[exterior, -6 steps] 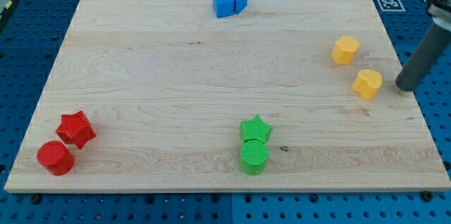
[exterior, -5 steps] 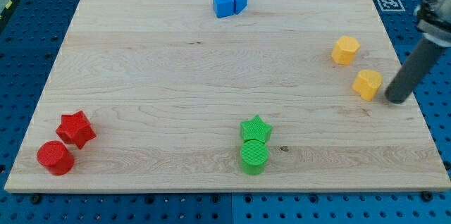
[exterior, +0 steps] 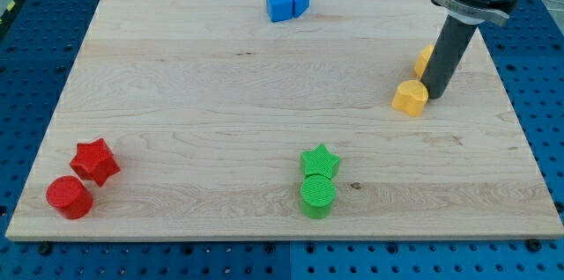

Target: Place yellow heart towards the top of the green star

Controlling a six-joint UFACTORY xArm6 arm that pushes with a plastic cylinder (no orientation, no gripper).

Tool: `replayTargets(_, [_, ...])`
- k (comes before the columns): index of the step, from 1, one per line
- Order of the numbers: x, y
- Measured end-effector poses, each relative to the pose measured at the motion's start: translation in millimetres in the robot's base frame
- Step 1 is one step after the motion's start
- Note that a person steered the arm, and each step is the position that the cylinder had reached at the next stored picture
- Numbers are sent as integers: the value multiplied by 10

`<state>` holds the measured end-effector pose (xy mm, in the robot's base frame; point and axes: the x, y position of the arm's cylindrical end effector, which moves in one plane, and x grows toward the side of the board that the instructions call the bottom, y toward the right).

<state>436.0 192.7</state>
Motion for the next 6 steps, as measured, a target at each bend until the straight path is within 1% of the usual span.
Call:
replayTargets(1, [0, -101])
replayTargets(4, [0, -102])
replayTargets(6, [20, -351])
